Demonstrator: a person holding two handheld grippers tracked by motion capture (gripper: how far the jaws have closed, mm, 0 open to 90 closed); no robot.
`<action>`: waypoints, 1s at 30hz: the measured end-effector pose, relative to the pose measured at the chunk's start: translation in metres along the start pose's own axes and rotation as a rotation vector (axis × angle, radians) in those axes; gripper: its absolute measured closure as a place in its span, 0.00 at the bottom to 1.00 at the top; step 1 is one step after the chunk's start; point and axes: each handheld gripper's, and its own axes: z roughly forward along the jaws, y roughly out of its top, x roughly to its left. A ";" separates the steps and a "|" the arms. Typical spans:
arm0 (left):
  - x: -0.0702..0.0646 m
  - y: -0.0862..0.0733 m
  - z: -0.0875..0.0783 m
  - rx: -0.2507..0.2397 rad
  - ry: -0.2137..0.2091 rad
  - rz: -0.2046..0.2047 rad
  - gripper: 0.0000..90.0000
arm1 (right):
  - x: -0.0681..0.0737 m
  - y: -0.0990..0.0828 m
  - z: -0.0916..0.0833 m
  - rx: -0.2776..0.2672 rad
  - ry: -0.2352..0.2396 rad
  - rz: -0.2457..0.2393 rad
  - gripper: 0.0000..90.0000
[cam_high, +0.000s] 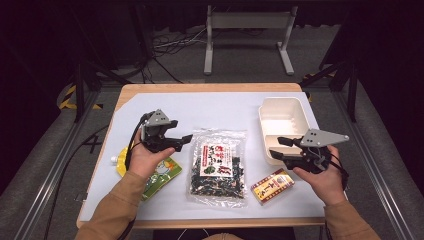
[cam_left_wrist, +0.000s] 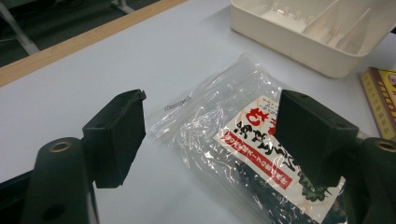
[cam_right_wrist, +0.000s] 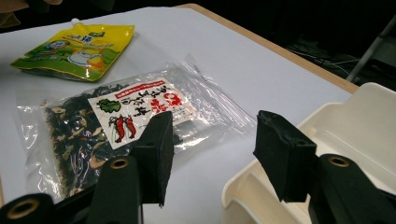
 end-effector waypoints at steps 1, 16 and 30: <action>0.001 0.002 0.002 0.000 -0.009 -0.003 0.28 | 0.000 -0.001 -0.002 0.000 -0.003 0.002 0.51; 0.017 0.021 0.025 -0.017 -0.059 -0.063 0.29 | 0.000 -0.009 -0.019 0.012 -0.023 0.022 0.56; 0.031 0.021 0.056 0.010 -0.058 -0.109 0.39 | 0.004 -0.012 -0.026 0.010 -0.028 0.025 0.56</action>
